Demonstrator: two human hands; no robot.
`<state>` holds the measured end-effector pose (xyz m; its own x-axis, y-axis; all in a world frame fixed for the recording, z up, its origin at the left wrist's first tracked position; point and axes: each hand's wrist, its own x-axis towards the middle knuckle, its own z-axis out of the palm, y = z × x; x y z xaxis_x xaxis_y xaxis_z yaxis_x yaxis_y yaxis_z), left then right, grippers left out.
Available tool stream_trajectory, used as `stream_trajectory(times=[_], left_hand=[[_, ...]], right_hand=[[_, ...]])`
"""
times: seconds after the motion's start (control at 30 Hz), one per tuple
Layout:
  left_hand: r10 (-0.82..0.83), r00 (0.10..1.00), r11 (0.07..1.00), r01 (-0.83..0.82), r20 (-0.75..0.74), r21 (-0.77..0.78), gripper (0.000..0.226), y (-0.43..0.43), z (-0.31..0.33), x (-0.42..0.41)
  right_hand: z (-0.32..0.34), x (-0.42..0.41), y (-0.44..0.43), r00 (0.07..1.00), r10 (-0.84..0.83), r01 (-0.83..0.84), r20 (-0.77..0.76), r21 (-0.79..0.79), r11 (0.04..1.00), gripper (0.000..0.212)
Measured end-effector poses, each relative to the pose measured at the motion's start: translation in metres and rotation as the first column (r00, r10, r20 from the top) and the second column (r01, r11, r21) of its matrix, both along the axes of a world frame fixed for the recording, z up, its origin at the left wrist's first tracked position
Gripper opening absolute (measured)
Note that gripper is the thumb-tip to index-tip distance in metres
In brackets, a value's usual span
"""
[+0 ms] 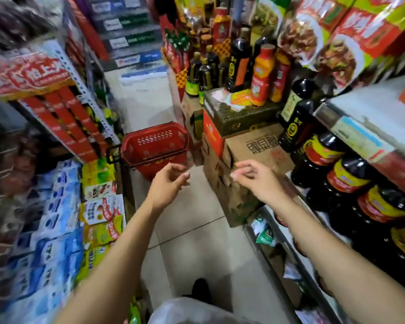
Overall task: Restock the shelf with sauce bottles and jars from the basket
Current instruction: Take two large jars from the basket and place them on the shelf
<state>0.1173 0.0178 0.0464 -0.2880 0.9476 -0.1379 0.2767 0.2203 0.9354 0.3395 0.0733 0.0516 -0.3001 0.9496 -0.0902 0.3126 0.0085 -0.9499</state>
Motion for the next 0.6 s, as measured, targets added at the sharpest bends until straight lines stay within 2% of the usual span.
stream_trajectory(times=[0.13, 0.33, 0.6], left_hand=[[0.094, 0.995, 0.994, -0.092, 0.039, -0.059, 0.011, 0.003, -0.014, -0.042], [0.201, 0.978, 0.976, -0.195, 0.06, -0.1, 0.011, 0.017, -0.028, -0.092], [0.283, 0.954, 0.954, -0.269, 0.1, -0.134, 0.013, 0.079, -0.049, -0.135]], right_hand=[[-0.014, -0.046, 0.026, 0.997, 0.07, -0.067, 0.042, -0.066, 0.996, 0.021], [-0.033, -0.099, 0.062, 0.989, 0.133, -0.123, 0.07, -0.126, 0.984, 0.032], [-0.063, -0.144, 0.152, 0.975, 0.205, -0.188, 0.084, -0.182, 0.965, 0.032]])
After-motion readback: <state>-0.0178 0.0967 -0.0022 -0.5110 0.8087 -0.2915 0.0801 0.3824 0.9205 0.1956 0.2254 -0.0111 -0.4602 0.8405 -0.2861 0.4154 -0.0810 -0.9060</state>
